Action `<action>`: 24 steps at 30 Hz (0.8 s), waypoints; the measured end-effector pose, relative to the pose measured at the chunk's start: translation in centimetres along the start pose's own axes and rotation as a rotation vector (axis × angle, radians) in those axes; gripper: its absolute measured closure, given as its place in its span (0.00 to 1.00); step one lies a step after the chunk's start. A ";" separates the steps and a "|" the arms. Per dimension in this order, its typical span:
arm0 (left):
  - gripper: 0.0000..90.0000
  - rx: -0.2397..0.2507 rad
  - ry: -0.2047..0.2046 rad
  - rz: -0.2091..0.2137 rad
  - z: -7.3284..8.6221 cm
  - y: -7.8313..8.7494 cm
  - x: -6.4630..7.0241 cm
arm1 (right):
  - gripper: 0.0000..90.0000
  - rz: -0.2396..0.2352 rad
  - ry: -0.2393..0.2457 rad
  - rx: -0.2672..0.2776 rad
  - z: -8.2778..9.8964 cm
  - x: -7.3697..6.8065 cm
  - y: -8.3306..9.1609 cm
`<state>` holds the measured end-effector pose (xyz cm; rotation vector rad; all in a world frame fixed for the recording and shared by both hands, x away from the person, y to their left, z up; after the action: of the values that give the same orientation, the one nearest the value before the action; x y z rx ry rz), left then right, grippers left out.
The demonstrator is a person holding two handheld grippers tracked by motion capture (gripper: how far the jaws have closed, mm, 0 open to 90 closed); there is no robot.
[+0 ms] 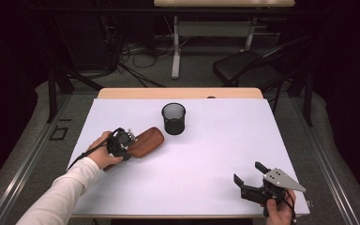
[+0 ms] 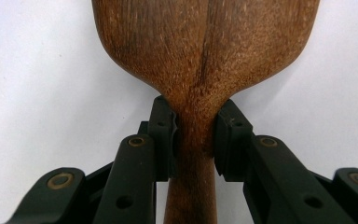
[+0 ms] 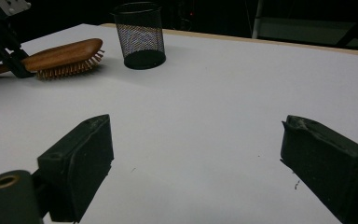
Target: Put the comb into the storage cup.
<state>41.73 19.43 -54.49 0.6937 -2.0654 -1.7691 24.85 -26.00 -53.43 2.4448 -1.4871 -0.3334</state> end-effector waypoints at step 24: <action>0.80 0.057 0.038 0.038 0.4 0.4 -0.1 | 0.10 0.002 -0.003 -0.002 0.0 0.0 0.0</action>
<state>41.53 19.87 -54.16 0.6934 -2.0972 -1.6701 24.84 -26.03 -53.45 2.4424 -1.4894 -0.3387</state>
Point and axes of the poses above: each handheld gripper's, and its own axes: y roughly backward along the jaws, z roughly out of its underside, x roughly to its right, the point moved 2 cm from there along -y, roughly forward along the jaws, and after that the axes turned 1 degree about -x, right-handed, at the moved point
